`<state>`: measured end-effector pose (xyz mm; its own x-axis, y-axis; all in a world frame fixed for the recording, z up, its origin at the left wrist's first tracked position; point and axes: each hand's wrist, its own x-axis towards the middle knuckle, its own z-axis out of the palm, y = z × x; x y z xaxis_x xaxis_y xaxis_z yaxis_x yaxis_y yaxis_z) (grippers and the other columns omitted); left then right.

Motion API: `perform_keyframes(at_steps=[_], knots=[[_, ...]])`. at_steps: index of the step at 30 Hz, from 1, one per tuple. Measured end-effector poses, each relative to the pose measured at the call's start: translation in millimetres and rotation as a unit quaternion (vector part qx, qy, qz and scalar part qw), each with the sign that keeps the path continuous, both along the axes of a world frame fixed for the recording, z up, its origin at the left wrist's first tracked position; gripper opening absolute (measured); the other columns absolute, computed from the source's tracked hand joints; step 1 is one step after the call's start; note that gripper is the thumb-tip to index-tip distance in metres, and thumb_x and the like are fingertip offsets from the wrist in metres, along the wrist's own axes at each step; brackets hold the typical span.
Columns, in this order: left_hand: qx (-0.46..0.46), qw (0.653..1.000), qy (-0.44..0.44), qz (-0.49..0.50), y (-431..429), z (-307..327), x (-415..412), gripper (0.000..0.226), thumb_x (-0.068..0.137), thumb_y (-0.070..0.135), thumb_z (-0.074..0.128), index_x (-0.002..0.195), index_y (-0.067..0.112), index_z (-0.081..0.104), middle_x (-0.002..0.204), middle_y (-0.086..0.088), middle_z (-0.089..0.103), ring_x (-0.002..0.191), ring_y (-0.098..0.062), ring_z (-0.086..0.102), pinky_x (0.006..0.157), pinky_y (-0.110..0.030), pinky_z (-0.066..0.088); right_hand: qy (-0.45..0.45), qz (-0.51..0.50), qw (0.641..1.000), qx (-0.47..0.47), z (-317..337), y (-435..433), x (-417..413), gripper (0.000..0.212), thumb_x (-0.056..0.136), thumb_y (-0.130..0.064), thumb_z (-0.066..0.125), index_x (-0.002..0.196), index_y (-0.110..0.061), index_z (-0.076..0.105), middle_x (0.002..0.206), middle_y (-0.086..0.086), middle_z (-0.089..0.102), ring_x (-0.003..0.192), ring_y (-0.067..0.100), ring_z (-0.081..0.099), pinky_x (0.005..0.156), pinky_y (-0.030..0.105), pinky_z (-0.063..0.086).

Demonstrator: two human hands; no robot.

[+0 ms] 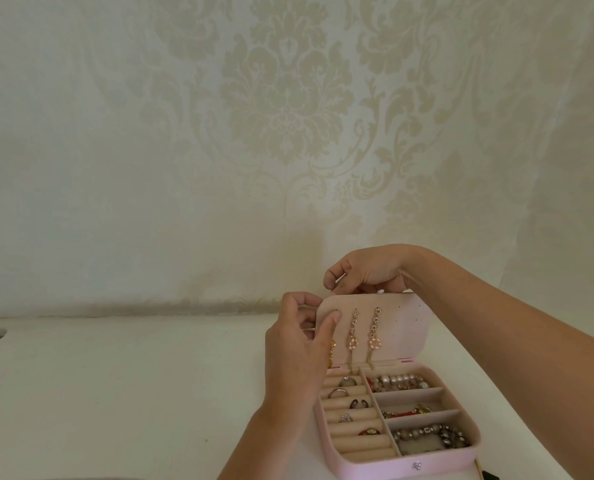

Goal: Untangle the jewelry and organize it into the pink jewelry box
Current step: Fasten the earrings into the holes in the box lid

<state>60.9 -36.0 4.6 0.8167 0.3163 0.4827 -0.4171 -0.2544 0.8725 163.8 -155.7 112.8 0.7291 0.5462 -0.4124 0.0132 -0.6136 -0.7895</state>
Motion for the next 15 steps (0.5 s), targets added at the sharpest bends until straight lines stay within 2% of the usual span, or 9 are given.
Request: perform_keyframes(at_steps=[11,15], knots=[[-0.023,1.000,0.002,-0.015,0.5,2.6,-0.5,0.020,0.083,0.017,0.071,0.089,0.026,0.054,0.078,0.004,0.071,0.068,-0.002,0.066,0.056,-0.017,0.051,0.001,0.014,1.000,-0.006,-0.8,-0.2,-1.4,0.021,0.091,-0.001,0.054,0.075,-0.015,0.056,0.052,-0.008,0.057,0.037,0.001,0.049,0.035,0.014,0.038],[-0.041,0.999,0.007,-0.020,0.3,3.2,-0.6,0.020,0.083,0.016,0.071,0.090,0.026,0.054,0.076,0.003,0.071,0.068,-0.005,0.067,0.056,-0.019,0.053,0.005,0.012,1.000,-0.007,0.1,0.9,-2.3,0.013,0.091,-0.006,0.056,0.086,-0.015,0.064,0.063,-0.004,0.064,0.044,0.003,0.056,0.039,0.016,0.044]])
